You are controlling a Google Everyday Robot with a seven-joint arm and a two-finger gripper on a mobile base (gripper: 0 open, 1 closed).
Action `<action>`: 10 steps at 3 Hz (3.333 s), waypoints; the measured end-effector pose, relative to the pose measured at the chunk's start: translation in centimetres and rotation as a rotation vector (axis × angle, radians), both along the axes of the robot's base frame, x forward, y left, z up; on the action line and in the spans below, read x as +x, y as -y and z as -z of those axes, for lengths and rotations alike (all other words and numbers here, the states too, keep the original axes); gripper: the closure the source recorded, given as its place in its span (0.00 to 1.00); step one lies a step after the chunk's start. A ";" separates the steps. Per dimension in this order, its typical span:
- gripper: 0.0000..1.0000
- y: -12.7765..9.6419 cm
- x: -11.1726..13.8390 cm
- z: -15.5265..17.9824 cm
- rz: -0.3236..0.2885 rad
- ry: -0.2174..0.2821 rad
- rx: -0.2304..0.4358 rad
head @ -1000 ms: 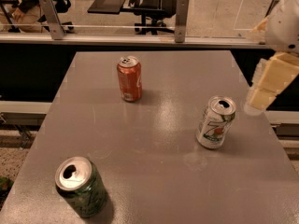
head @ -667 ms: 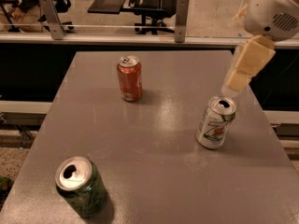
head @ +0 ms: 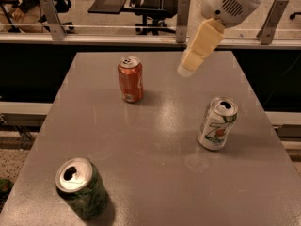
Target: Move coke can near 7up can
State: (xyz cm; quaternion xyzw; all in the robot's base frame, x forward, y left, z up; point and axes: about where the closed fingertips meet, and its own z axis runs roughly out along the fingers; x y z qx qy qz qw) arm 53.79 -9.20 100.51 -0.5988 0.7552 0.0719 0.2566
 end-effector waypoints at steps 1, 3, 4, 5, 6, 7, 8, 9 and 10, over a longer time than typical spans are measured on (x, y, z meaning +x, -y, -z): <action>0.00 -4.1 1.7 1.7 -0.030 -0.017 0.031; 0.00 -10.5 5.1 7.5 -0.049 -0.065 0.054; 0.00 -12.3 5.7 9.3 -0.062 -0.096 0.069; 0.00 -13.5 5.8 10.2 -0.077 -0.113 0.082; 0.13 -14.1 5.7 10.7 -0.094 -0.129 0.091; 0.37 -14.5 5.5 10.8 -0.108 -0.138 0.100; 0.59 -14.6 5.2 10.8 -0.116 -0.144 0.102; 0.92 -13.1 4.1 10.1 -0.099 -0.158 0.077; 1.00 -10.8 3.1 9.3 -0.062 -0.164 0.074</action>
Offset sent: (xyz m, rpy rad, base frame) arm 0.0633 0.1171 -0.0846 0.0630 0.0532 0.0402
